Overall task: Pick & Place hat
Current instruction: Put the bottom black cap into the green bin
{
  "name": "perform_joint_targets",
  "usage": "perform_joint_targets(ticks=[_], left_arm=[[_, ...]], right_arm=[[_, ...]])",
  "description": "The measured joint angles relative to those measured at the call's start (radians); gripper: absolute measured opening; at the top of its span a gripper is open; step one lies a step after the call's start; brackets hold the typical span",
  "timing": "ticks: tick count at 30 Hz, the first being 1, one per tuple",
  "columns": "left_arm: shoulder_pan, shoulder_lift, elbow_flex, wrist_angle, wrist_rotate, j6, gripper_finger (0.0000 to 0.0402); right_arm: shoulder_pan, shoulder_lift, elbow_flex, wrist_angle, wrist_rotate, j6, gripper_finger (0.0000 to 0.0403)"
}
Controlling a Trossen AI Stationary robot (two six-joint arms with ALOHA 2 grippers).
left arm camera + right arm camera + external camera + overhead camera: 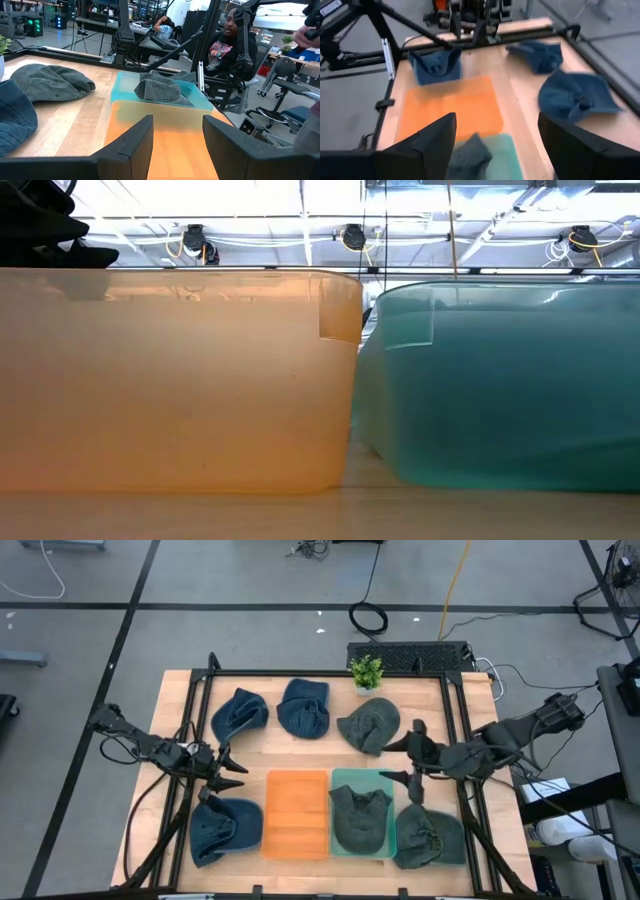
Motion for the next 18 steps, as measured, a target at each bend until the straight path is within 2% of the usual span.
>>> perform_joint_targets(ticks=[6, 13, 18], left_arm=[[0.0, 0.0, 0.0, 0.0, 0.0, 0.0, 0.0179], [0.0, 0.0, 0.0, 0.0, 0.0, 0.0, 0.0179], [0.0, 0.0, 0.0, 0.0, 0.0, 0.0, 0.0179]], right_arm=[[0.061, 0.028, 0.101, -0.152, -0.004, 0.129, 0.0271], [0.16, 0.069, 0.183, -0.252, -0.011, 0.22, 0.027], [0.21, 0.102, 0.245, -0.316, -0.062, 0.293, 0.0272]])
